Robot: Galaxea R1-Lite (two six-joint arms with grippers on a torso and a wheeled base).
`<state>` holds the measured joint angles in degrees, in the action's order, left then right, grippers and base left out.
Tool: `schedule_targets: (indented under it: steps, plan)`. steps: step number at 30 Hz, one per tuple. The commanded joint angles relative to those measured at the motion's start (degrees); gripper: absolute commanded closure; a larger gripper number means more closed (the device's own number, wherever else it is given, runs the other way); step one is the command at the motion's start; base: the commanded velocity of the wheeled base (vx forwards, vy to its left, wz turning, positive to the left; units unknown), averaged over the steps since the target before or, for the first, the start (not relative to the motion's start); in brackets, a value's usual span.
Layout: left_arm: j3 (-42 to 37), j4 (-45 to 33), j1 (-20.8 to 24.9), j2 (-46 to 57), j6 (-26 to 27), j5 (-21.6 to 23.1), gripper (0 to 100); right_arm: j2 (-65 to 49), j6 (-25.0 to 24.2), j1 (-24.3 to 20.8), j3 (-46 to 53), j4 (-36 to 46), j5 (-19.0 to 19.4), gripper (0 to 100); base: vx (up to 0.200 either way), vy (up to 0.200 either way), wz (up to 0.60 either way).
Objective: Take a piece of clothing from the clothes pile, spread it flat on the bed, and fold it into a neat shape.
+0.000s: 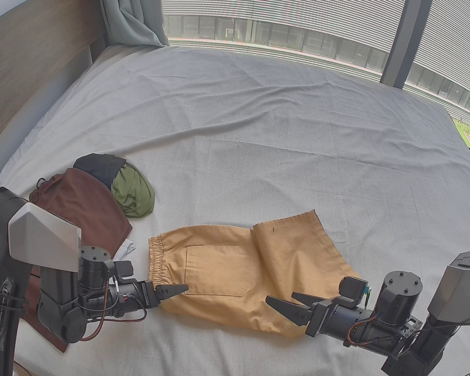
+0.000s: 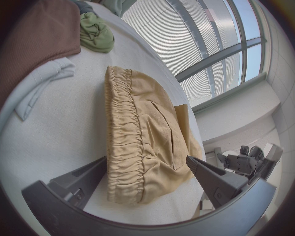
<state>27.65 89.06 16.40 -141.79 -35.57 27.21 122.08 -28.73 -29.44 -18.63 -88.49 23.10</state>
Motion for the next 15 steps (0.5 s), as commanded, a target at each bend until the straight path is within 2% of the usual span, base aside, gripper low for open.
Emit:
schedule_targets:
  steps: [1, 8, 15]
  plan:
    - [1.7, 0.1, 1.4, 1.2, -4.5, -0.1, 0, 0.2, 0.0, 0.0, 0.0, 0.0, 0.0, 0, 0.000, 0.000, 0.00]
    - [2.3, 0.1, 1.0, 4.4, -10.7, -0.1, 0, 0.4, 1.5, 0.1, 0.0, 0.0, -0.1, 0, 0.000, 0.000, 0.00]
    - [2.1, 0.1, 0.8, 4.9, -11.4, -0.8, 0, 0.6, 1.6, 0.0, 0.0, 0.0, -0.1, 0, 0.000, 0.000, 0.00]
